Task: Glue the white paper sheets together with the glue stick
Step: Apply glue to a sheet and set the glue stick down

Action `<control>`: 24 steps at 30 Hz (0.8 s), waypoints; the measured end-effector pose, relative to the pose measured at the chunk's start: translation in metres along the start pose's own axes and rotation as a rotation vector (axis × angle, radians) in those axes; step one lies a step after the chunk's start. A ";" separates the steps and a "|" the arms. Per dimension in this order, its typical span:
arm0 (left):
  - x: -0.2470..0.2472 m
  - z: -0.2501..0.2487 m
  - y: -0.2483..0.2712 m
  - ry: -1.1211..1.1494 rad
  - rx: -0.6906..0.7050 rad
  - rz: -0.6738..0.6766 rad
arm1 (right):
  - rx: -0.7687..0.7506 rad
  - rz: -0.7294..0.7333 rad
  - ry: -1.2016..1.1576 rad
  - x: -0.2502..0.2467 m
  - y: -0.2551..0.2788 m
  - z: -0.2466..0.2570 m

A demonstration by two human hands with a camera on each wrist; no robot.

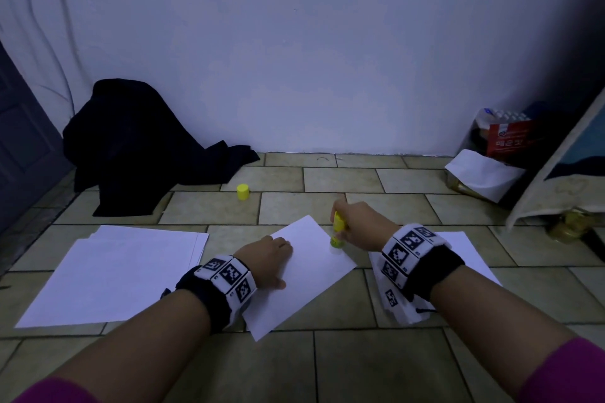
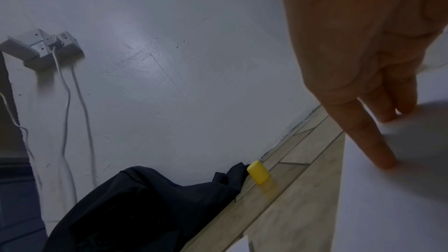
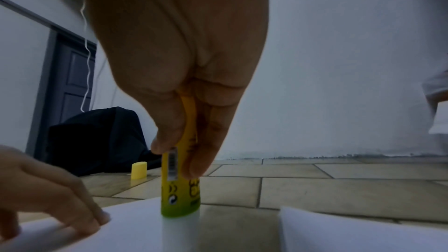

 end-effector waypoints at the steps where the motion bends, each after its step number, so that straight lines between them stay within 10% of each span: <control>1: 0.000 0.000 0.000 0.002 0.009 0.005 | 0.006 0.017 0.023 0.001 0.005 -0.003; 24: -0.001 0.000 0.002 -0.007 -0.035 -0.023 | 0.099 -0.339 -0.435 -0.015 -0.007 -0.011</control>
Point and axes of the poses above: each hand's wrist, its own y-axis away from the middle knuckle, its own x-axis out of the palm, z = x × y, the point moved 5 cm from there along -y, towards the middle knuckle, and after that the axes turned 7 degrees about z, right-handed, at the moved point
